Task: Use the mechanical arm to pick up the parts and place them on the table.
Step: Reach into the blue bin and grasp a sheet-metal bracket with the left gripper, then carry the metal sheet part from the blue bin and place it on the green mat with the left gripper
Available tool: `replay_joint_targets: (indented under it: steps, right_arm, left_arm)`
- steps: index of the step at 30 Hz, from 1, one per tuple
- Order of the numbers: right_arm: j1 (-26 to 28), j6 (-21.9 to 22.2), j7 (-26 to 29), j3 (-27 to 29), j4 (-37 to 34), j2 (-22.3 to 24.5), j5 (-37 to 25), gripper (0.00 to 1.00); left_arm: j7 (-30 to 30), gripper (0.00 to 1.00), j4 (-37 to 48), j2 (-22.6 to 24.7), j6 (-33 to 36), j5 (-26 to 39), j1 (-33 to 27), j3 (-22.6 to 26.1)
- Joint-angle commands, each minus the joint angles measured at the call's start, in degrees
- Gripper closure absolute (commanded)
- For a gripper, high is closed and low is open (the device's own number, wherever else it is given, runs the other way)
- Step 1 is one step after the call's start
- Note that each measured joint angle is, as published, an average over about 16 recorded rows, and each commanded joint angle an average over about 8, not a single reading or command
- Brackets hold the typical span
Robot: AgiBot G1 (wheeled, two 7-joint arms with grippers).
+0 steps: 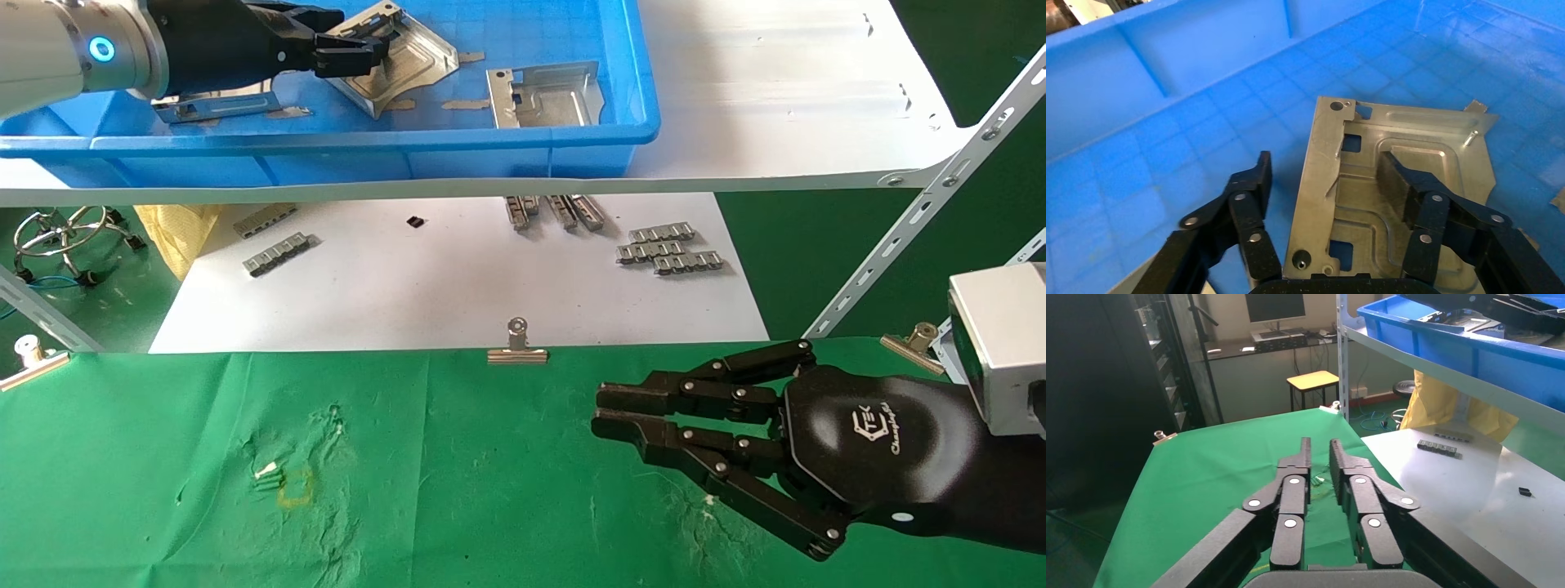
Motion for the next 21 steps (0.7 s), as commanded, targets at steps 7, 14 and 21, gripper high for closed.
replay_joint_targets:
  steps: [7, 14, 21]
  right_arm:
    - [0.0, 0.0, 0.0, 0.0, 0.0, 0.0, 0.0, 0.0]
    - [0.0, 0.0, 0.0, 0.0, 0.0, 0.0, 0.0, 0.0]
    - [0.0, 0.0, 0.0, 0.0, 0.0, 0.0, 0.0, 0.0]
  left_arm:
    - [0.2, 1.0, -0.2, -0.2, 0.0, -0.8, 0.1, -0.6]
    - [1.0, 1.0, -0.8, -0.8, 1.6, -1.5, -0.8, -1.0]
    - [2.8, 1.0, -1.7, -2.3, 6.5, -2.5, -2.0, -1.7]
